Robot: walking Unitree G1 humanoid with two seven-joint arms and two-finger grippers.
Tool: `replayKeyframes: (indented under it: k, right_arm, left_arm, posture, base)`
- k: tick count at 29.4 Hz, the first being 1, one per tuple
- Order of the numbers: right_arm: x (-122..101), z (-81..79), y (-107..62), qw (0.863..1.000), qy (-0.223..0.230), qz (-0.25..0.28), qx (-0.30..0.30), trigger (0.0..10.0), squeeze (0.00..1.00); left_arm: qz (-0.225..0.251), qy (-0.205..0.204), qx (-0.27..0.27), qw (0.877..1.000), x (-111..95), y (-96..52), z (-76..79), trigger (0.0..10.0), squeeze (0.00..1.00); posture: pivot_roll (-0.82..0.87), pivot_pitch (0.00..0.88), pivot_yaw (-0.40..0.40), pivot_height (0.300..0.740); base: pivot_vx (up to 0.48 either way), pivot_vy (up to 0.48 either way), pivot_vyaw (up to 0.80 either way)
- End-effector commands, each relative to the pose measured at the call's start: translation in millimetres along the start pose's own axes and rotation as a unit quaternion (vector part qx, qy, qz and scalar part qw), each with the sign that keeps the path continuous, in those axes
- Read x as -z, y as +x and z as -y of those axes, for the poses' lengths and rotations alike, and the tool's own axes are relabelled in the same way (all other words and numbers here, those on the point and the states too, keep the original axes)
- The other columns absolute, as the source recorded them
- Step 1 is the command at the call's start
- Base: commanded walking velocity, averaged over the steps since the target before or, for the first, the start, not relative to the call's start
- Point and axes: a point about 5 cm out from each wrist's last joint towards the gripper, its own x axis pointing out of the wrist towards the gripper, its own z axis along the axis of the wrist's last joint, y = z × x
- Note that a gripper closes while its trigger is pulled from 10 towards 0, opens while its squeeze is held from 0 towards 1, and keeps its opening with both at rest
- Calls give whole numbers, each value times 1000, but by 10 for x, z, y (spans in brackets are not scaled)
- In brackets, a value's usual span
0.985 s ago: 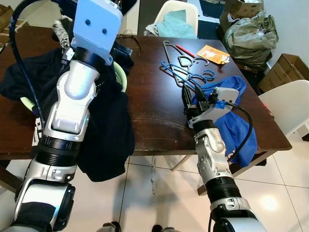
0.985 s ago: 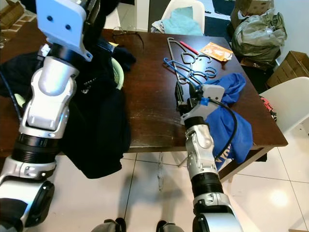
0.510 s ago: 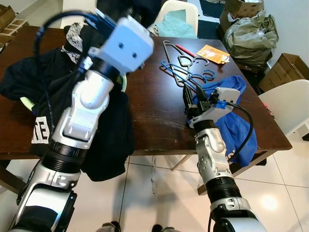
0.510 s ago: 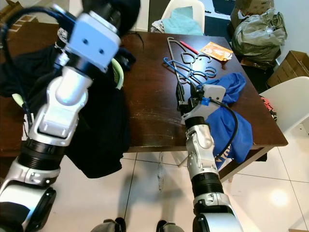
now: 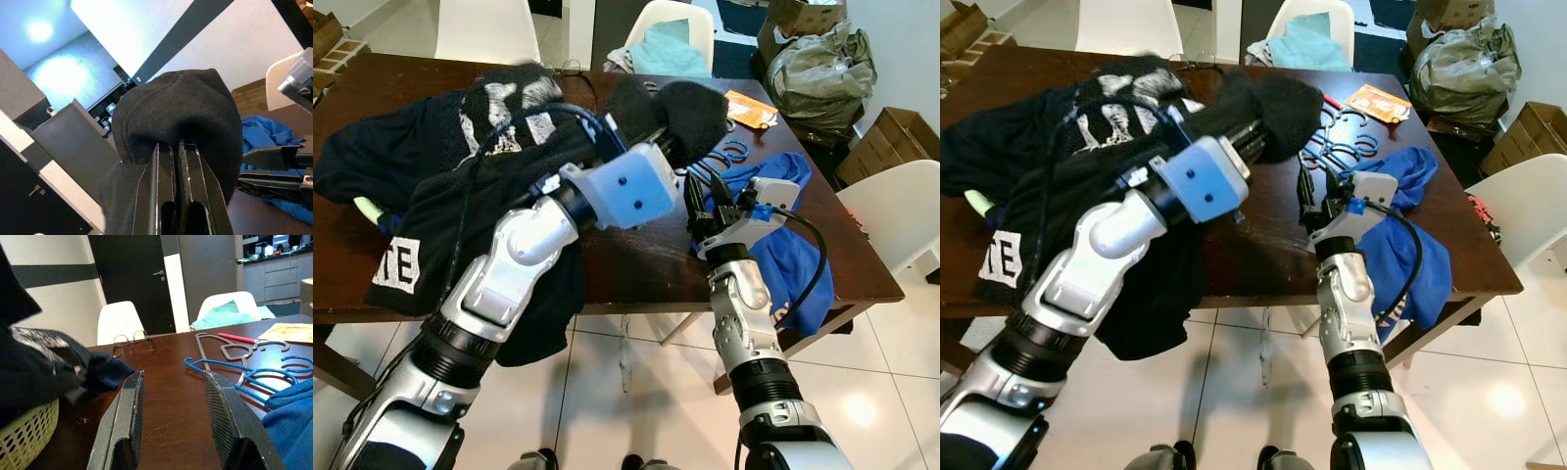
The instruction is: Hang hanger
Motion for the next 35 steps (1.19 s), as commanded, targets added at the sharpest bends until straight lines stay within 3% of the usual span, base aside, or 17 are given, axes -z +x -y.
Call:
replayKeyframes:
  k: [1,4,5,14,15,17,19,20,21,24,25,26,27,28,29,33,35]
  right_arm:
    - [41,54,-46,1000,3,-7,12,10000,0]
    - [39,50,-41,1000,3,-6,11,10000,0]
    - [36,53,-40,1000,3,-6,11,10000,0]
    - [36,49,-38,1000,3,-6,9,10000,0]
    - [34,53,-37,1000,3,-6,9,10000,0]
    - [31,58,-37,1000,2,-6,9,10000,0]
    - [28,65,-36,1000,1,-6,10,10000,0]
    - [27,66,-36,1000,1,-5,10,10000,0]
    - [26,67,-36,1000,1,-5,10,10000,0]
    - [26,67,-37,1000,1,-5,10,10000,0]
    - [27,72,-32,1000,1,-7,9,10000,0]
    - [27,72,-32,1000,1,-7,9,10000,0]
    - [28,72,-28,1000,2,-8,7,10000,0]
    - [28,71,-26,1000,2,-9,6,10000,0]
    - [25,62,-19,1000,2,-9,3,10000,0]
    - [5,48,0,1000,2,-8,-1,10000,0]
    - [-17,37,16,1000,0,-7,-8,10000,0]
  left_arm:
    - [6,24,-18,1000,-37,-18,-39,10000,0]
    - [-6,26,-61,998,-10,-30,-160,10000,0]
    - [-21,13,-117,993,36,-73,-339,10000,1000]
    - [-31,11,-147,989,65,-149,-467,10000,922]
    - [-36,12,-169,985,80,-169,-537,10000,0]
    - [-47,6,-218,975,111,-215,-685,10000,0]
    - [-64,68,-275,957,137,-300,-875,10000,0]
    - [-87,111,-297,945,186,-363,-974,10000,0]
    - [-150,148,-338,917,356,-523,-1164,10000,0]
    - [-182,148,-359,903,446,-611,-1244,10000,0]
    - [-294,59,-438,847,847,-983,-1447,10000,0]
    - [-294,59,-438,847,847,-983,-1447,10000,0]
    - [-347,4,-474,809,1056,-1210,-1486,10000,847]
    - [-379,-32,-496,781,1180,-1362,-1489,10000,847]
    - [-404,-53,-490,771,1299,-1489,-1461,10000,1000]
    - [-409,-73,-485,769,1389,-1575,-1447,10000,1000]
    - [-401,-78,-464,786,1402,-1495,-1478,10000,1000]
  posture:
    - [71,169,-99,740]
    - [70,176,-101,740]
    - [70,175,-103,740]
    - [69,176,-103,740]
    - [69,176,-103,740]
    - [64,171,-102,740]
    - [63,174,-99,740]
    - [60,174,-99,740]
    - [60,174,-99,740]
    - [60,174,-99,740]
    - [61,174,-106,740]
    - [61,174,-106,740]
    - [58,175,-109,740]
    - [58,175,-109,740]
    - [49,177,-113,740]
    - [23,183,-127,740]
    - [11,191,-145,740]
  base:
    - [0,0,0]
    - [0,0,0]
    - [0,0,0]
    - [0,0,0]
    - [0,0,0]
    - [0,0,0]
    - [0,0,0]
    - [0,0,0]
    - [0,0,0]
    - [0,0,0]
    - [0,0,0]
    - [0,0,0]
    - [0,0,0]
    - [0,0,0]
    - [0,0,0]
    - [0,0,0]
    - [0,0,0]
